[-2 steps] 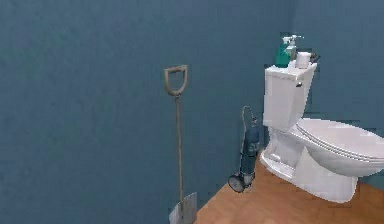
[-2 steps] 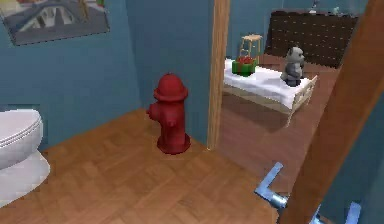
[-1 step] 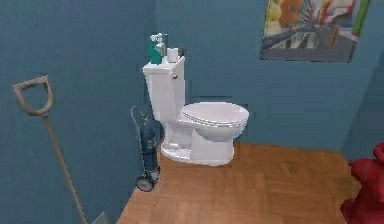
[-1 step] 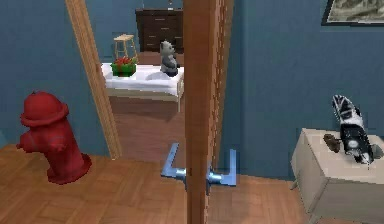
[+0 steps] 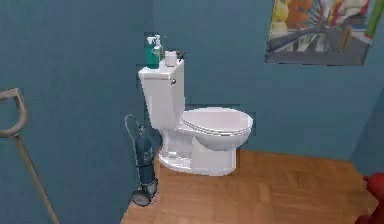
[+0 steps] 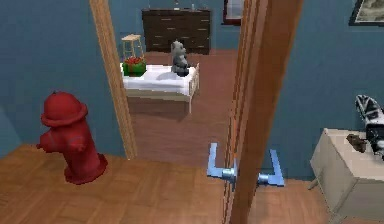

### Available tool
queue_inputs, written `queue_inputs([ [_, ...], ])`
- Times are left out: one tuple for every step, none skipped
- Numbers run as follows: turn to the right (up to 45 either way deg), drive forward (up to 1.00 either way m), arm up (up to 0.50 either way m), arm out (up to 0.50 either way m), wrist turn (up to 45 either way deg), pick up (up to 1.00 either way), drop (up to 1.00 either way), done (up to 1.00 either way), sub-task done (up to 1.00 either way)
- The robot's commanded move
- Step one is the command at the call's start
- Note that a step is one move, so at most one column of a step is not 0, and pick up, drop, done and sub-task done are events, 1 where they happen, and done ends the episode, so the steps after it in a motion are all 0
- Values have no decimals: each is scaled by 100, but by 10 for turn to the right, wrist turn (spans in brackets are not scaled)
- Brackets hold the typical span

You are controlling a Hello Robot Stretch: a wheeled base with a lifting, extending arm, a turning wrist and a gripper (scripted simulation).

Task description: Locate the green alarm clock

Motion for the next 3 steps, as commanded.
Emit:
queue_inputs([
  [450, 0, 0, 0, 0, 0, 0, 0, 0],
  [90, 0, 0, 0, 0, 0, 0, 0, 0],
  [0, 50, 0, 0, 0, 0, 0, 0, 0],
])
